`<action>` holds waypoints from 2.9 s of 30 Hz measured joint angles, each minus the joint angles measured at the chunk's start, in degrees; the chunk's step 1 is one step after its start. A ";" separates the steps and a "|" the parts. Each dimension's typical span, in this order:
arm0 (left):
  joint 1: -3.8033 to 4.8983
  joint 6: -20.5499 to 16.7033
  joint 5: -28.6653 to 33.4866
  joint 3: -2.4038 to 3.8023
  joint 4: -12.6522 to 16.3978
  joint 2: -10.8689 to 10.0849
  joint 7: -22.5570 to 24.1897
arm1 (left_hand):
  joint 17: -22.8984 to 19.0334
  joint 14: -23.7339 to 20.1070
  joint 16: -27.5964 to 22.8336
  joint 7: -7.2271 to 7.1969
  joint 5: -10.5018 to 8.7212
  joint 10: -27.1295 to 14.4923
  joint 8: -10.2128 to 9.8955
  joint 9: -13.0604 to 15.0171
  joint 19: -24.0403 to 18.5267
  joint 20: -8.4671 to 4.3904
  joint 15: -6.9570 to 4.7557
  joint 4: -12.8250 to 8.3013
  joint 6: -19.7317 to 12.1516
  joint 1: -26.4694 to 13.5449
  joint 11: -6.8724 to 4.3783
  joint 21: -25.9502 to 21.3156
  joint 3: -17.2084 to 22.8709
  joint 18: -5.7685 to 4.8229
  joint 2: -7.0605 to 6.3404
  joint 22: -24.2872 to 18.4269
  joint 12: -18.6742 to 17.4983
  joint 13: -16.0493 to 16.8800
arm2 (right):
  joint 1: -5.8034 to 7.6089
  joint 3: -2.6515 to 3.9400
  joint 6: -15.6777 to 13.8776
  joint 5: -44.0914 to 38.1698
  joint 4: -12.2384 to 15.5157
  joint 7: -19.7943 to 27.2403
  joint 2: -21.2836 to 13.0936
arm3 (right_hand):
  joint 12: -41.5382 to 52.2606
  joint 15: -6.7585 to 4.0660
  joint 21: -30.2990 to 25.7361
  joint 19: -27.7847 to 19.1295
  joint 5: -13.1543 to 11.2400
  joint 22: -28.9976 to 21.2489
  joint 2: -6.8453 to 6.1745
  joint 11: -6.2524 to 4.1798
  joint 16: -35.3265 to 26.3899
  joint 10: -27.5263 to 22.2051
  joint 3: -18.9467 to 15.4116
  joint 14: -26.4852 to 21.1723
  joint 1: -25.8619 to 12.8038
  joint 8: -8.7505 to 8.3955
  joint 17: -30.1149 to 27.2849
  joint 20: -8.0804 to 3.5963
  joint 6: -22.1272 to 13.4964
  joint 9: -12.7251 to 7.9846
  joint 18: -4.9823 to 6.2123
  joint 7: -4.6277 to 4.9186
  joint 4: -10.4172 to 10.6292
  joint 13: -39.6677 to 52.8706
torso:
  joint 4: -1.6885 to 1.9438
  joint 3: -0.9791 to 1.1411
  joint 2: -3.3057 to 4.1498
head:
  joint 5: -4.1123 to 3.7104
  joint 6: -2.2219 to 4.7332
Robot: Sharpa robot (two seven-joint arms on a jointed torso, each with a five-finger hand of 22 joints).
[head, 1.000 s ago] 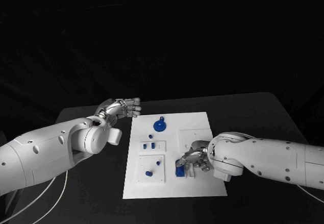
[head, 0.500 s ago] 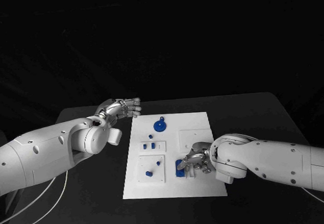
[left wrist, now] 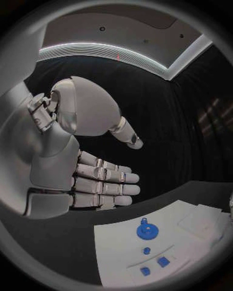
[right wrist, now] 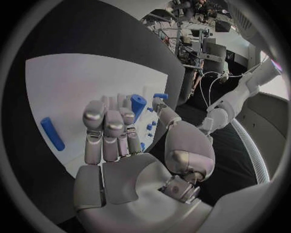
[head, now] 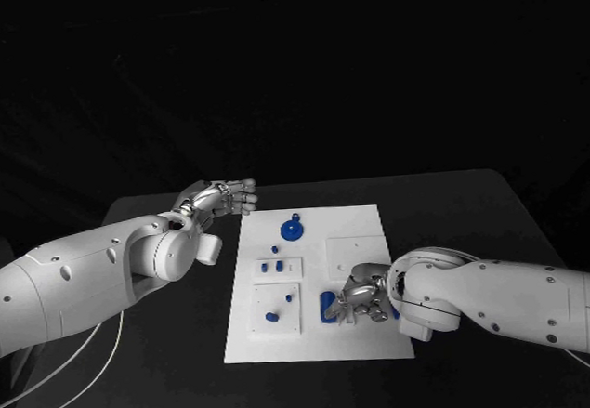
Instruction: Assemble the parts on the task board
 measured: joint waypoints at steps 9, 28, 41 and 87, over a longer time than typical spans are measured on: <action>0.00 0.02 0.00 0.00 0.03 -0.01 -0.02 | 0.05 0.00 0.00 0.01 0.00 0.00 0.00 0.00 0.00 0.00 0.00 0.00 0.01 0.00 0.00 0.00 0.00 0.00 0.00 0.05 0.00 0.00 | 0.00 0.00 0.85 -1.07 -0.60 -0.45 0.38 | 0.00 0.01 0.00 0.01 0.00 0.00 4.65 0.00 0.00 0.00 0.71 0.02 1.80 0.00 0.12 0.01 -0.01 0.07 0.00 -0.01 0.36 0.03 | 0.02 -0.01 0.00 | -0.05 -0.05; 0.00 0.34 0.00 0.00 -0.07 -0.01 -0.02 | 0.22 0.00 0.00 0.03 0.00 0.00 0.00 -0.05 0.00 0.00 0.00 0.31 0.02 0.00 0.00 0.00 0.01 0.00 0.00 0.12 0.00 -0.04 | -0.06 0.08 0.99 -1.65 -1.28 -1.37 1.34 | -0.22 0.11 0.00 0.11 -0.06 0.00 8.38 -0.21 -0.24 0.22 5.91 0.11 2.02 0.00 0.39 0.11 0.73 -0.01 0.01 -0.05 2.67 0.02 | 0.06 -0.02 0.00 | -0.03 -0.26; 0.00 0.44 0.00 0.00 -0.10 -0.11 -0.01 | 0.27 0.00 -0.22 0.03 0.00 0.00 0.00 -0.04 0.00 0.00 0.00 0.30 0.03 0.00 0.00 0.00 0.01 0.00 0.00 0.15 0.00 -0.04 | -0.16 -0.02 1.01 -2.29 -1.59 -2.08 0.80 | -0.22 0.03 0.00 0.32 -0.16 0.04 8.57 -0.33 -0.23 0.51 8.90 0.39 2.17 0.00 0.52 0.31 1.02 -0.01 0.01 -0.13 3.00 0.04 | 0.04 -0.03 0.01 | 0.03 -0.43; 0.00 0.55 0.00 -0.01 -0.24 -0.33 -0.03 | 0.52 0.00 -0.22 0.03 0.00 0.00 0.00 -0.03 0.00 0.00 0.00 0.46 0.03 0.00 0.00 -0.22 0.16 -0.01 0.00 0.28 0.00 -0.02 | 3.19 2.51 2.97 -11.42 0.90 -1.33 -11.81 | -0.23 0.15 0.23 0.54 0.44 0.02 0.91 -0.12 -0.69 0.71 3.11 0.48 4.20 -0.61 0.73 0.52 0.91 0.41 0.42 0.13 -0.24 0.67 | -0.02 0.02 0.02 | -1.58 0.49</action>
